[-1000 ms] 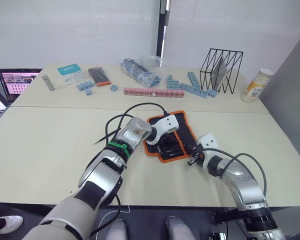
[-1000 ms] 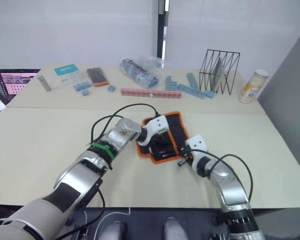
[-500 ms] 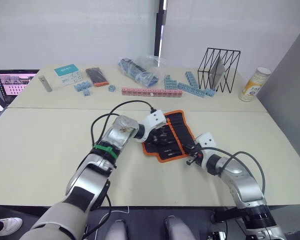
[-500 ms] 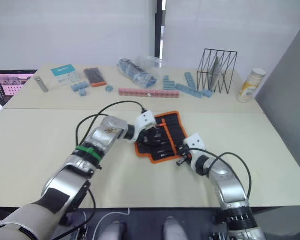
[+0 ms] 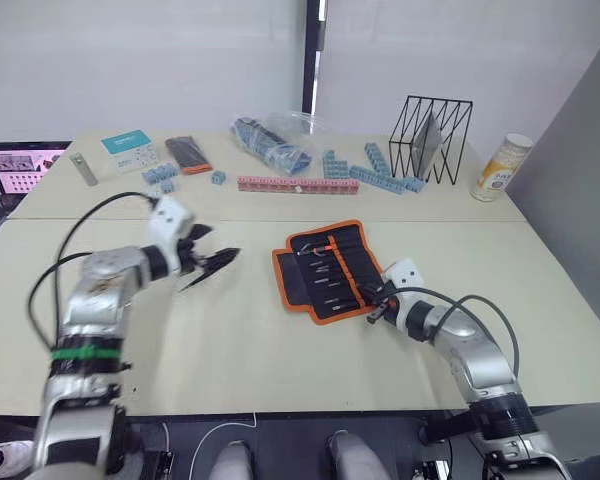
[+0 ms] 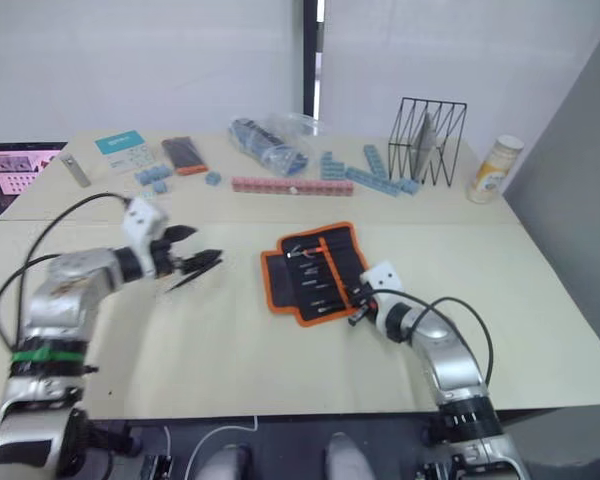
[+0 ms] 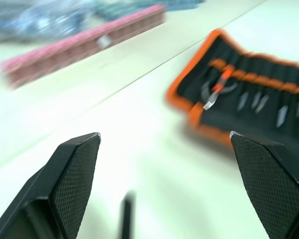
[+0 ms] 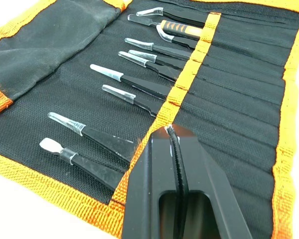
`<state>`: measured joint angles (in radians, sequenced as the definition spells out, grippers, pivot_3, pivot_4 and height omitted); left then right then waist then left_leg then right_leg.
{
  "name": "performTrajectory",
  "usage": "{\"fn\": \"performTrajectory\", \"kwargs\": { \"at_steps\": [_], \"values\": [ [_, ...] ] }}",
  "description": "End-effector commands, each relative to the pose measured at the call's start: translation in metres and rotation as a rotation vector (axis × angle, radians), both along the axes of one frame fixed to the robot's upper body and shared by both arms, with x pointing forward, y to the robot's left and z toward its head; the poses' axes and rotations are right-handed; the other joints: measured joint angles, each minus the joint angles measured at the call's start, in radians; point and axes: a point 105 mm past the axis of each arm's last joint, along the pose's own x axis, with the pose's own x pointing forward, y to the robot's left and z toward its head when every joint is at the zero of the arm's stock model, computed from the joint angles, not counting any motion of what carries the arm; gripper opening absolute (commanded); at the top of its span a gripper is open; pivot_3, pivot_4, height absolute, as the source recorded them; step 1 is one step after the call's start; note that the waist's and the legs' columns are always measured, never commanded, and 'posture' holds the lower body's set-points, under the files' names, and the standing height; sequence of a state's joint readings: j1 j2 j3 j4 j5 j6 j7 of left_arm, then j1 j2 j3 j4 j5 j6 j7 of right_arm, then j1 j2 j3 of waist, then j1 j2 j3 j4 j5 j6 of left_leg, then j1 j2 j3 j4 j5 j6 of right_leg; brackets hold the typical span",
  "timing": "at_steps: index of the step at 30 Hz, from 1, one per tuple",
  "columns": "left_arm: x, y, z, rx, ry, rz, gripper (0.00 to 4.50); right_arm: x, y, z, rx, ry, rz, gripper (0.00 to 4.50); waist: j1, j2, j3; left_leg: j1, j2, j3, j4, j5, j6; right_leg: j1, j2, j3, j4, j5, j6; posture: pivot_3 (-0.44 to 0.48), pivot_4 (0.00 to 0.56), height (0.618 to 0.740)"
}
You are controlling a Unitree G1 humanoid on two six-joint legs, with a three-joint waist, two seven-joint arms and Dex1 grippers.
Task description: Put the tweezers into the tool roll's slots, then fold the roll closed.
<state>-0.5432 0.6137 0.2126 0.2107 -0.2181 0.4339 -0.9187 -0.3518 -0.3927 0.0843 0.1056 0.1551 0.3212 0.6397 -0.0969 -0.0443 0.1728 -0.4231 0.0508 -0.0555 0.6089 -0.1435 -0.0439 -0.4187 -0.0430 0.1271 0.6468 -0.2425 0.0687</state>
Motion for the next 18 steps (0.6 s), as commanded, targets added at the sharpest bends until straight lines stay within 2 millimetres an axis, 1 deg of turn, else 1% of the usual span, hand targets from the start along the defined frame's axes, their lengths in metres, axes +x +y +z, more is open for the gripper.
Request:
{"fn": "performTrajectory", "kwargs": {
  "at_steps": [1, 3, 5, 7, 9, 10, 14, 18],
  "values": [
    [-0.019, 0.013, 0.026, -0.015, -0.114, 0.017, 4.43, -0.003, 0.008, -0.016, -0.023, 0.055, 0.043, 0.00, 0.001, 0.000, 0.000, 0.000, 0.000, 0.000, 0.000, 0.000, 0.000, 0.000, 0.000, 0.000, 0.000, 0.000, 0.000, 0.000, 0.150, 0.740],
    [-0.037, 0.025, 0.020, -0.016, -0.108, 0.033, 4.43, 0.000, 0.012, -0.017, -0.022, 0.056, 0.061, 0.00, -0.001, 0.000, 0.000, 0.001, 0.000, 0.000, 0.000, 0.000, 0.000, 0.001, 0.000, 0.000, 0.000, 0.000, 0.000, 0.000, 0.150, 0.740],
    [-0.057, 0.042, 0.009, -0.030, -0.085, 0.077, 4.43, 0.002, 0.016, -0.017, -0.023, 0.054, 0.076, 0.00, -0.010, 0.000, 0.000, 0.002, 0.001, 0.002, -0.001, 0.000, 0.000, 0.000, 0.000, 0.000, 0.000, 0.000, -0.001, 0.000, 0.150, 0.740],
    [-0.070, 0.059, -0.003, -0.058, -0.061, 0.158, 4.43, 0.004, 0.019, -0.016, -0.023, 0.054, 0.089, 0.00, -0.016, 0.000, 0.000, 0.003, 0.002, 0.003, -0.002, 0.000, 0.000, 0.000, 0.000, 0.000, 0.000, 0.001, -0.003, 0.000, 0.150, 0.740],
    [-0.080, 0.071, -0.010, -0.103, -0.059, 0.218, 4.43, 0.005, 0.021, -0.017, -0.024, 0.054, 0.099, 0.00, -0.016, 0.000, 0.000, 0.004, 0.003, 0.002, -0.003, 0.000, 0.000, -0.001, 0.001, -0.002, 0.001, -0.001, -0.006, 0.000, 0.150, 0.740],
    [-0.088, 0.074, -0.014, -0.119, -0.061, 0.233, 4.43, 0.006, 0.021, -0.017, -0.024, 0.054, 0.101, 0.00, -0.016, 0.000, 0.000, 0.003, 0.003, 0.001, -0.003, 0.000, 0.000, -0.001, 0.001, -0.002, 0.001, -0.003, -0.010, 0.000, 0.150, 0.740],
    [-0.115, 0.086, -0.030, -0.124, -0.048, 0.301, 4.43, 0.007, 0.024, -0.017, -0.024, 0.053, 0.116, 0.00, -0.018, -0.001, 0.000, 0.003, 0.003, 0.003, -0.001, 0.000, 0.000, 0.000, 0.000, -0.001, 0.000, -0.004, -0.011, 0.000, 0.150, 0.740],
    [-0.132, 0.099, -0.032, -0.152, -0.067, 0.373, 4.43, 0.009, 0.024, -0.016, -0.027, 0.052, 0.120, 0.00, -0.017, -0.001, 0.000, 0.003, 0.003, 0.003, -0.002, 0.000, -0.001, -0.001, 0.000, -0.002, 0.000, -0.004, -0.013, 0.000, 0.150, 0.740]
  ]
}}
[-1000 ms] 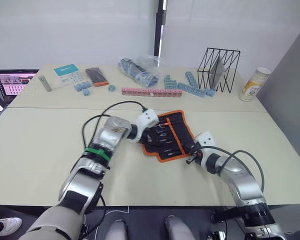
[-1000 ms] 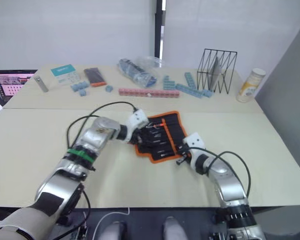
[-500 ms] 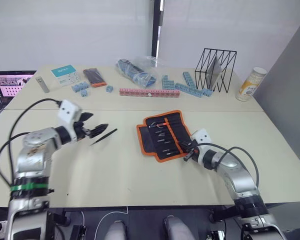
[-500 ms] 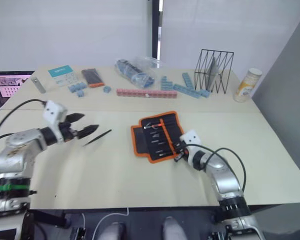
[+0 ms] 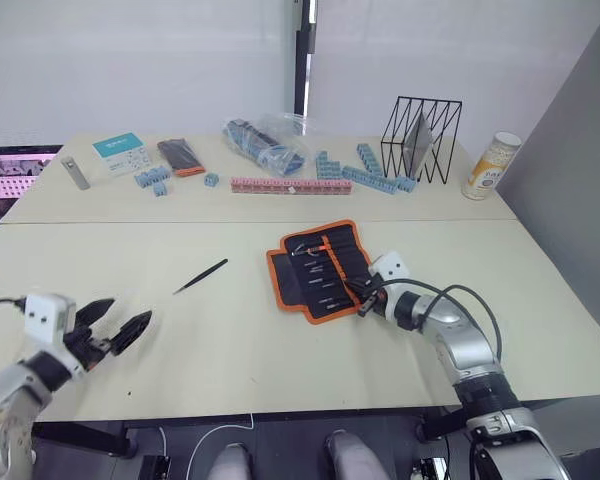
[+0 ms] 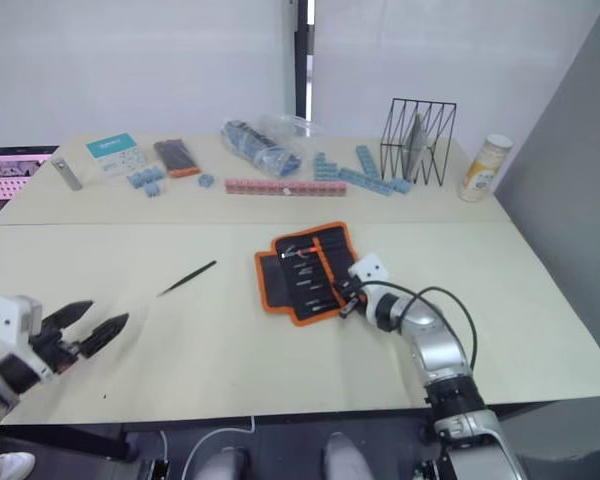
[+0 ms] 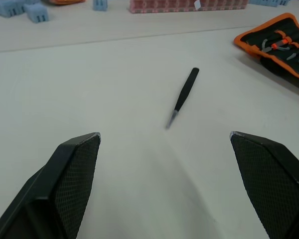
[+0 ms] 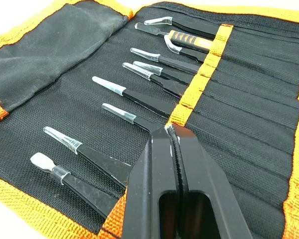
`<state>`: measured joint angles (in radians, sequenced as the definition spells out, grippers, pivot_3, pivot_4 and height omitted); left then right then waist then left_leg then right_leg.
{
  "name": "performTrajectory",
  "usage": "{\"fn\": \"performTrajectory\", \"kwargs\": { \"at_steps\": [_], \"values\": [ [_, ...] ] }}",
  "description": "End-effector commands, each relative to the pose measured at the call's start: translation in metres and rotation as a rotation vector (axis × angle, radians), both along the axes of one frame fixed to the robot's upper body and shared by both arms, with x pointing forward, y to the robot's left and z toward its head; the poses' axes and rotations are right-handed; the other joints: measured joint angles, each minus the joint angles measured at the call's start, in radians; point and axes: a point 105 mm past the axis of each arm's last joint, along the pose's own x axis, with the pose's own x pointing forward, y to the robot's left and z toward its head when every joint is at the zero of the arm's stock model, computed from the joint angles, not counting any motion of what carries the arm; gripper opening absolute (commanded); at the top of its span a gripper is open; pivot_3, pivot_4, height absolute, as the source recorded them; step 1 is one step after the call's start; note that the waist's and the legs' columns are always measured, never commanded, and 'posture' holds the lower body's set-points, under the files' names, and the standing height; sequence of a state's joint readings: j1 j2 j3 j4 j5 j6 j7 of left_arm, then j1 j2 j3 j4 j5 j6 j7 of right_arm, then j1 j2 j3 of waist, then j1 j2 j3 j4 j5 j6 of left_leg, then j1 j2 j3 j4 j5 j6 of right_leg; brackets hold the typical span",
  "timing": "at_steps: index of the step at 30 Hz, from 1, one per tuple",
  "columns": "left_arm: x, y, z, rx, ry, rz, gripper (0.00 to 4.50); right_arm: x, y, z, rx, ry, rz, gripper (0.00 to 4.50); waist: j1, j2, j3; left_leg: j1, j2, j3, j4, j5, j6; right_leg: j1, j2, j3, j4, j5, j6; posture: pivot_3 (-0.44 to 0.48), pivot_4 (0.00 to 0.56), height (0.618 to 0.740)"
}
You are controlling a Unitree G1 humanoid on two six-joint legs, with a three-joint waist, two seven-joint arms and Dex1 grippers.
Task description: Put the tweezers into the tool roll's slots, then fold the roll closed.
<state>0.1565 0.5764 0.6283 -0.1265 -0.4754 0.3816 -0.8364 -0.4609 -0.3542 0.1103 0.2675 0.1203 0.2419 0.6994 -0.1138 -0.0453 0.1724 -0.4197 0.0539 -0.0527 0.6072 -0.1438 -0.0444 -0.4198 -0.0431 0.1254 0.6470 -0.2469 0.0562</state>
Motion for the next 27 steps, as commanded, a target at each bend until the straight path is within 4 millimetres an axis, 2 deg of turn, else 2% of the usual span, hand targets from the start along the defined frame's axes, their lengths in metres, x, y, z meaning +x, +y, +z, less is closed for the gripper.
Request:
{"fn": "performTrajectory", "kwargs": {
  "at_steps": [1, 5, 11, 17, 22, 27],
  "values": [
    [-0.011, 0.007, 0.022, 0.021, -0.103, 0.043, 4.43, -0.006, 0.007, -0.017, -0.024, 0.059, 0.045, 0.00, -0.001, 0.000, 0.000, 0.000, 0.000, 0.000, 0.000, 0.000, 0.000, 0.000, 0.000, 0.000, 0.000, 0.000, 0.000, 0.000, 0.150, 0.740],
    [-0.018, 0.008, 0.016, 0.018, -0.096, 0.051, 4.43, -0.007, 0.007, -0.017, -0.032, 0.058, 0.053, 0.00, -0.002, 0.000, 0.000, 0.000, 0.000, 0.001, 0.000, -0.001, -0.001, 0.000, 0.000, 0.000, 0.000, 0.000, -0.001, 0.000, 0.150, 0.740],
    [-0.014, -0.002, 0.016, 0.014, -0.104, 0.017, 4.43, -0.007, 0.007, -0.016, -0.038, 0.055, 0.063, 0.00, -0.002, 0.000, 0.000, 0.000, 0.000, 0.001, 0.000, -0.002, -0.004, -0.001, 0.000, 0.000, 0.000, -0.001, -0.001, 0.000, 0.150, 0.740],
    [-0.007, -0.013, 0.024, 0.010, -0.075, -0.110, 4.43, -0.010, 0.003, -0.016, -0.036, 0.053, 0.049, 0.00, -0.003, 0.000, 0.000, -0.001, 0.000, 0.001, -0.001, -0.003, -0.004, -0.002, 0.000, 0.000, -0.001, -0.001, -0.001, 0.000, 0.150, 0.740],
    [0.010, -0.025, 0.015, 0.085, 0.008, -0.251, 4.43, -0.013, 0.003, -0.017, -0.031, 0.057, 0.042, 0.00, -0.002, 0.000, 0.000, -0.001, 0.000, 0.001, -0.001, -0.003, -0.005, -0.001, 0.000, 0.000, -0.001, -0.001, -0.001, 0.000, 0.150, 0.740],
    [0.047, -0.032, 0.006, 0.112, 0.049, -0.303, 4.43, -0.016, 0.004, -0.018, -0.020, 0.059, 0.028, 0.00, 0.003, 0.000, 0.000, -0.001, 0.000, 0.000, -0.001, -0.003, -0.004, -0.002, 0.000, 0.000, -0.002, -0.001, -0.001, 0.000, 0.150, 0.740]
  ]
}}
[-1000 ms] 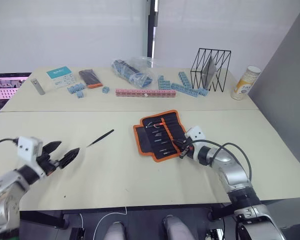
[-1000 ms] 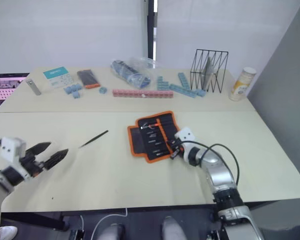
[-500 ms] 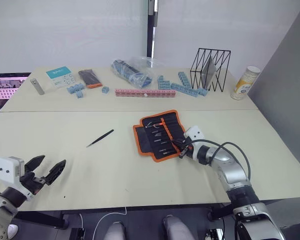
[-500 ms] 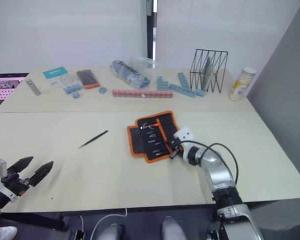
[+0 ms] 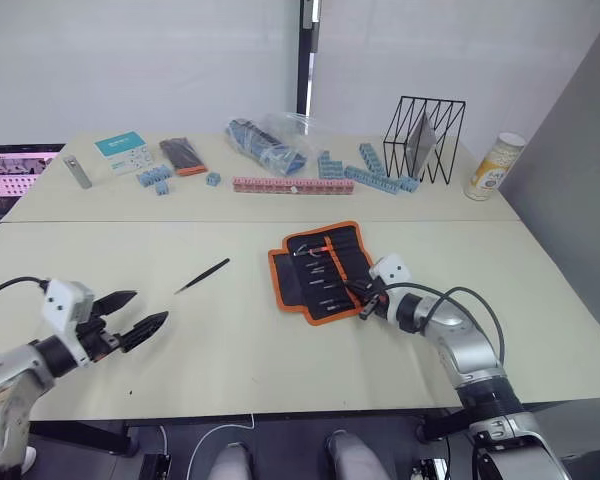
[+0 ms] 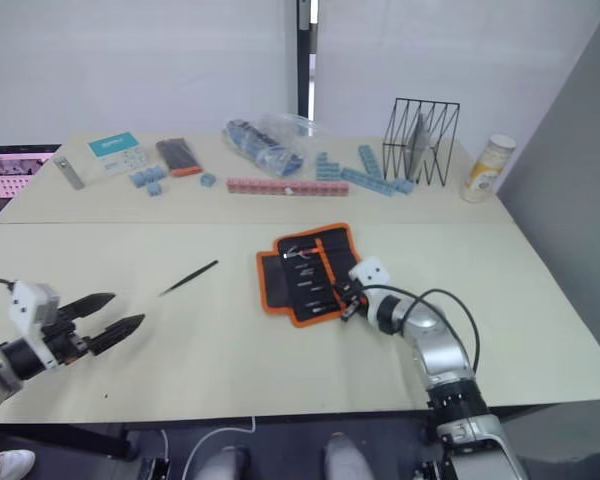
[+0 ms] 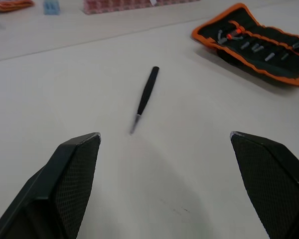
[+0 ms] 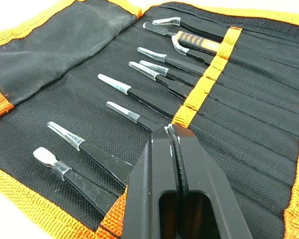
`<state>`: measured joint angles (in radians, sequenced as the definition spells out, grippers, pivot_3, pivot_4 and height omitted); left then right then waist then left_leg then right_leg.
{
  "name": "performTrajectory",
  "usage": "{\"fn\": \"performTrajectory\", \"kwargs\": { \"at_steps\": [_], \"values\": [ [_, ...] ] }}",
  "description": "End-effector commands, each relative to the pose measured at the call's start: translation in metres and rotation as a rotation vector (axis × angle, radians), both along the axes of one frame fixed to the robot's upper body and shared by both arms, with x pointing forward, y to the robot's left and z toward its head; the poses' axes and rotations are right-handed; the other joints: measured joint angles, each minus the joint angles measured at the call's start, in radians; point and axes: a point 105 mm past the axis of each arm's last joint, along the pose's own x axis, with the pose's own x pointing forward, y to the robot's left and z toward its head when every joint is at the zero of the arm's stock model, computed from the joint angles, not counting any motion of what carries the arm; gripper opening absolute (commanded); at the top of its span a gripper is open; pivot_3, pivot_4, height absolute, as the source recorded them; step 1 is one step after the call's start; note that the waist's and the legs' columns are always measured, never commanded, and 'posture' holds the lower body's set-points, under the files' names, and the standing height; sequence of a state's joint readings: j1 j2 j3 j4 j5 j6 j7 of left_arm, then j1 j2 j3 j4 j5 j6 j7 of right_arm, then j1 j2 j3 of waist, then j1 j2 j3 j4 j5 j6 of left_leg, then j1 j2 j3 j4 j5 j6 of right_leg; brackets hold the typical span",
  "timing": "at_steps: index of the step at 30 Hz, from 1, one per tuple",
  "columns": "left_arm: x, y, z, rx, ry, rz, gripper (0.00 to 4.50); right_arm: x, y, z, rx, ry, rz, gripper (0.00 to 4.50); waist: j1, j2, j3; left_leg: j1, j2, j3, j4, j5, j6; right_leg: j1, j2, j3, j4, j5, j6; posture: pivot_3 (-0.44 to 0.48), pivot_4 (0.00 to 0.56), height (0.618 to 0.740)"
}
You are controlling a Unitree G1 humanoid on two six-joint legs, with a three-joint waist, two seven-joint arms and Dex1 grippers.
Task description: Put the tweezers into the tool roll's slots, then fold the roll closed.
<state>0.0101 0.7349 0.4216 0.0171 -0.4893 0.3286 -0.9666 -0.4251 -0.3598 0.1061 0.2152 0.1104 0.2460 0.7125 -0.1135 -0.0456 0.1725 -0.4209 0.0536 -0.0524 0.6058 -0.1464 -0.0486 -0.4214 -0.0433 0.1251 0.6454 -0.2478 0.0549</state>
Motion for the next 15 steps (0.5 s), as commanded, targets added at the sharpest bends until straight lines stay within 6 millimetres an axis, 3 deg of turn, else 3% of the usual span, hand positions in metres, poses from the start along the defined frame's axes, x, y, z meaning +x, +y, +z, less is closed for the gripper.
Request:
{"fn": "performTrajectory", "kwargs": {
  "at_steps": [1, 6, 10, 15],
  "values": [
    [0.025, -0.005, -0.001, 0.066, -0.002, -0.040, 4.43, -0.010, 0.005, -0.018, -0.010, 0.070, 0.012, 0.00, 0.004, 0.000, 0.000, 0.000, 0.000, 0.000, 0.000, 0.000, 0.000, 0.000, 0.000, 0.000, 0.000, 0.000, 0.000, 0.000, 0.150, 0.740],
    [0.056, -0.010, -0.012, 0.129, 0.027, -0.065, 4.43, -0.013, 0.002, -0.018, -0.012, 0.072, -0.004, 0.00, 0.006, 0.000, 0.000, -0.001, 0.000, 0.000, -0.001, 0.002, 0.004, 0.000, 0.000, 0.000, 0.000, 0.001, 0.002, 0.000, 0.150, 0.740],
    [0.068, -0.010, -0.025, 0.190, 0.076, -0.088, 4.43, -0.013, -0.003, -0.017, -0.013, 0.067, -0.029, 0.00, 0.013, 0.000, 0.000, 0.000, 0.000, 0.000, -0.003, 0.003, 0.004, -0.001, 0.000, 0.000, 0.001, 0.003, 0.007, 0.000, 0.150, 0.740],
    [0.078, -0.023, -0.036, 0.206, 0.101, -0.152, 2.92, -0.014, -0.008, -0.015, -0.010, 0.065, -0.052, 0.00, 0.023, 0.000, 0.000, 0.000, -0.001, -0.001, -0.002, 0.003, 0.004, 0.000, 0.000, -0.001, 0.001, 0.002, 0.007, 0.000, 0.150, 0.740]
  ]
}}
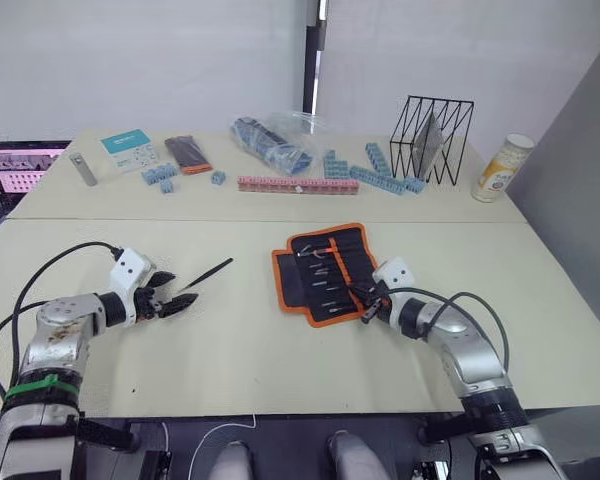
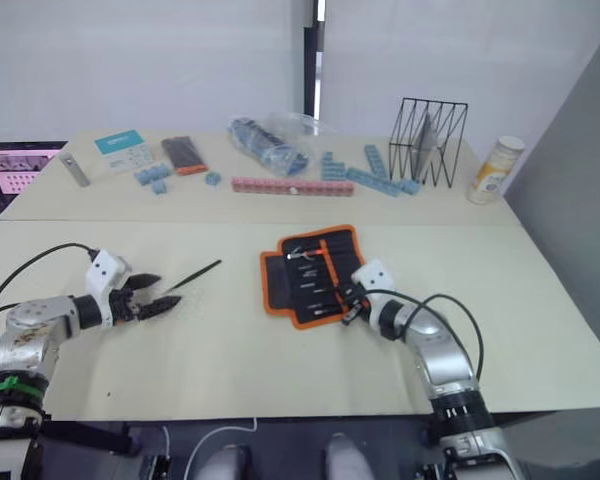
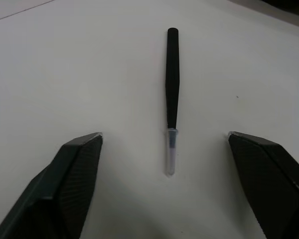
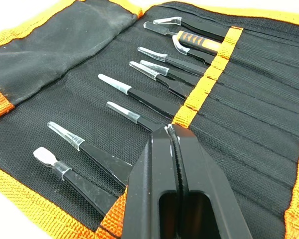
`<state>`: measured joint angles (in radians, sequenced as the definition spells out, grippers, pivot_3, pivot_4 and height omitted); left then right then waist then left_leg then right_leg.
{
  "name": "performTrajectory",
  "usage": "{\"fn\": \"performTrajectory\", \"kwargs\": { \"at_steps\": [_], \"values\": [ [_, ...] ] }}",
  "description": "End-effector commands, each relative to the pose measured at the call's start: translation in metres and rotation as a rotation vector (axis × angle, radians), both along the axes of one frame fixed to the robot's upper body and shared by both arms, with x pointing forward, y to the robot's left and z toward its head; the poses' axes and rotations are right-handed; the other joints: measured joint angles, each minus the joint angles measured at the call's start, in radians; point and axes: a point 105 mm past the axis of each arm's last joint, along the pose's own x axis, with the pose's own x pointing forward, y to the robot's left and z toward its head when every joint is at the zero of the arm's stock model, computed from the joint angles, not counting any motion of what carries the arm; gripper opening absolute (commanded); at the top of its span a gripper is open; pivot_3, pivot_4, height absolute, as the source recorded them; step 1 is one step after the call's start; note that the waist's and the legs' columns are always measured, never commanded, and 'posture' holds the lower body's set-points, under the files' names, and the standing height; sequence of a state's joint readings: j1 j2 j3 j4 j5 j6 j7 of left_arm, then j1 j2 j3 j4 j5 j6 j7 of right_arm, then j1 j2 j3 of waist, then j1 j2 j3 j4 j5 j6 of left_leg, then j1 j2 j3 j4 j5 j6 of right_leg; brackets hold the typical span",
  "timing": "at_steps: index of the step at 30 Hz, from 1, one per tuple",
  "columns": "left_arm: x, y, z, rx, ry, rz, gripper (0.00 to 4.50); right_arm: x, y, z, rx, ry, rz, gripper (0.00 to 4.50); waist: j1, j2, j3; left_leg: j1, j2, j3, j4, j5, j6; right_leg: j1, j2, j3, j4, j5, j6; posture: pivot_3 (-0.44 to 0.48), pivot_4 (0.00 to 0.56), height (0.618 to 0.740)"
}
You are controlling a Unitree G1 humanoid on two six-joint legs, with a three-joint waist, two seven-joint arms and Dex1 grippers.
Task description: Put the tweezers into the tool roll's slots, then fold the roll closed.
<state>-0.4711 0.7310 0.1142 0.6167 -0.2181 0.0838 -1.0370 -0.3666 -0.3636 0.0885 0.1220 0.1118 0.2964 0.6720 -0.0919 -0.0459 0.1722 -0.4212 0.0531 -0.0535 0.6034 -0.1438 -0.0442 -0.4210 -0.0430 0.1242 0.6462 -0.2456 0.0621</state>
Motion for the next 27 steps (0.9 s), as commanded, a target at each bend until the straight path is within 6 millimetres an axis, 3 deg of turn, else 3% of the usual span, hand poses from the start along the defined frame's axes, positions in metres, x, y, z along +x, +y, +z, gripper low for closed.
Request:
{"fn": "performTrajectory", "kwargs": {
  "at_steps": [1, 9, 13, 17, 21, 27],
  "values": [
    [0.003, -0.010, -0.013, 0.037, 0.038, -0.055, 2.61, -0.006, -0.002, -0.015, -0.013, 0.064, -0.006, 0.00, 0.004, 0.000, 0.000, 0.000, 0.000, 0.000, 0.001, 0.000, 0.000, 0.000, 0.000, 0.000, 0.000, 0.000, -0.001, 0.000, 0.150, 0.740],
    [0.020, -0.028, -0.017, 0.015, 0.025, -0.075, 0.02, -0.008, -0.003, -0.015, -0.016, 0.064, -0.011, 0.00, 0.027, 0.000, 0.000, 0.000, -0.001, 0.000, 0.003, 0.000, 0.000, 0.002, 0.000, 0.001, 0.000, 0.000, 0.000, 0.000, 0.150, 0.740],
    [0.023, -0.039, -0.016, -0.013, 0.011, -0.096, 0.02, -0.008, 0.000, -0.014, -0.014, 0.061, -0.006, 0.00, 0.029, 0.001, -0.001, 0.000, -0.001, 0.000, 0.003, 0.000, 0.000, 0.002, 0.000, 0.001, 0.000, 0.000, 0.001, 0.000, 0.150, 0.740],
    [0.023, -0.037, -0.012, -0.031, -0.012, -0.080, 0.02, -0.007, -0.001, -0.013, -0.016, 0.059, -0.004, 0.00, 0.028, 0.001, -0.001, 0.000, -0.001, 0.000, 0.003, 0.000, 0.000, 0.002, 0.000, 0.001, 0.000, 0.001, 0.001, 0.000, 0.150, 0.740],
    [0.026, -0.037, 0.024, -0.136, -0.107, -0.077, 0.02, -0.007, -0.002, -0.014, -0.021, 0.060, -0.003, 0.00, 0.026, 0.001, -0.001, -0.001, -0.001, 0.000, 0.003, 0.000, 0.000, 0.002, 0.000, 0.001, 0.000, 0.001, 0.002, 0.000, 0.150, 0.740],
    [0.010, -0.077, 0.079, -0.261, -0.198, -0.285, 0.02, -0.006, -0.002, -0.012, -0.022, 0.055, -0.002, 0.00, 0.023, 0.000, 0.000, -0.003, -0.001, -0.001, 0.003, 0.000, 0.000, 0.000, 0.000, 0.000, 0.000, 0.002, 0.003, 0.000, 0.150, 0.740]
  ]
}}
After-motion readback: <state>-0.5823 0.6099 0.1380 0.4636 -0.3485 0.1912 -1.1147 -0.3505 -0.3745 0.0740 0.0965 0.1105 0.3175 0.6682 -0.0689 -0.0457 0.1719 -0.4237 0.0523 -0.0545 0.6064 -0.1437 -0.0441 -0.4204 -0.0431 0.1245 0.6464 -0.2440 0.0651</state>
